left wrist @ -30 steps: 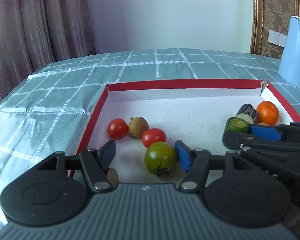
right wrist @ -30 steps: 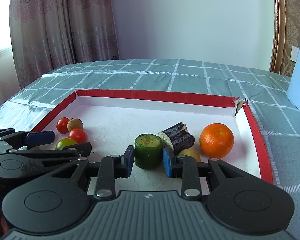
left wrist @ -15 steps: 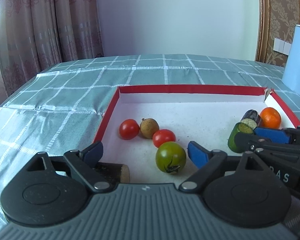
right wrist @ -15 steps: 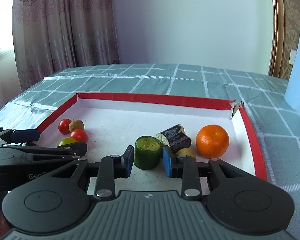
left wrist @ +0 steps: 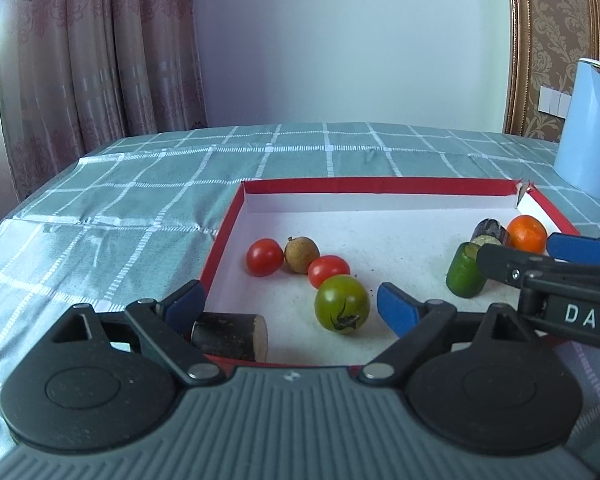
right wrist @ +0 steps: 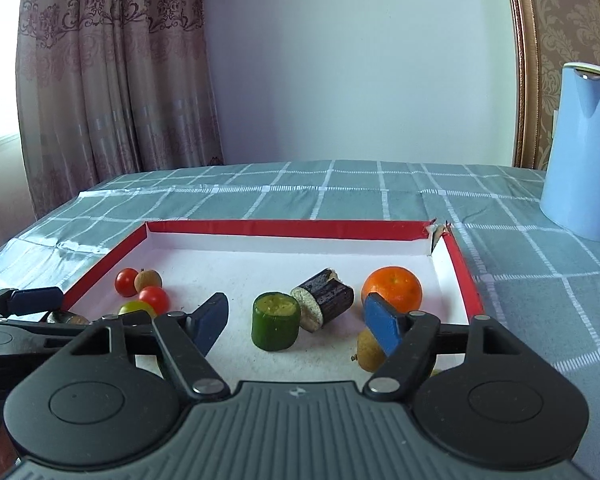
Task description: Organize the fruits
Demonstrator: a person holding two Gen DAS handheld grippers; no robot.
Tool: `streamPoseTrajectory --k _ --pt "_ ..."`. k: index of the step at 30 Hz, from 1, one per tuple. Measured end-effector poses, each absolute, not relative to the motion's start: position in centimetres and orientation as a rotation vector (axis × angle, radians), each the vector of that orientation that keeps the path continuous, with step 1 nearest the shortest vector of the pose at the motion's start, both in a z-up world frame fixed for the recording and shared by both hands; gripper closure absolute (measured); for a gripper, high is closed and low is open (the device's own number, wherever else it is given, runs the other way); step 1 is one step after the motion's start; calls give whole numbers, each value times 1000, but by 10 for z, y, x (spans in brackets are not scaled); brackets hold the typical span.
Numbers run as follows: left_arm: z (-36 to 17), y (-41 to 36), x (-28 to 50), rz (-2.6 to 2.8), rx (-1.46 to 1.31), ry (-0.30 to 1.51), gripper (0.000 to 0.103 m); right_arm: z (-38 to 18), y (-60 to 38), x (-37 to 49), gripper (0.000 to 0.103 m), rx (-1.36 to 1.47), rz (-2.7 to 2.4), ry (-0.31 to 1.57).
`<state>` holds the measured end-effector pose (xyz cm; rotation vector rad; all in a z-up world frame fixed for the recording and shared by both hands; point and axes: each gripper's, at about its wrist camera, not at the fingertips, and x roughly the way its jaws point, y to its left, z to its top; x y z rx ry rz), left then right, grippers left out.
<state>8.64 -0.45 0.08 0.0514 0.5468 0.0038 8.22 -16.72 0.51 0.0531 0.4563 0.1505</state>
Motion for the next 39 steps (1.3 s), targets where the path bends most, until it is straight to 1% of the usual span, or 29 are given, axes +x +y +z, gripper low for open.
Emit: streamPoseTrajectory --k 6,11,12,14,15,20,25,35,39 --pt "1 -5 83 4 55 539 9 5 -168 77 28 60 149 455" --pt "5 0 71 -18 16 551 4 8 -172 63 27 83 159 437" --pt "7 1 67 -24 4 546 2 9 -174 58 26 91 165 432" --pt "9 3 56 -27 -14 530 1 10 -175 47 21 96 175 418" --pt "10 3 51 -27 -17 522 0 10 -175 41 20 90 181 410" --pt "8 -3 36 -37 -1 516 0 5 -174 15 20 53 190 373" --pt "4 -10 29 -33 32 510 0 2 -183 4 19 92 176 374" --pt "2 -19 14 -16 93 441 0 -4 -187 2 19 97 157 408" --pt "0 -19 15 -22 86 452 0 -5 -187 3 19 97 154 419"
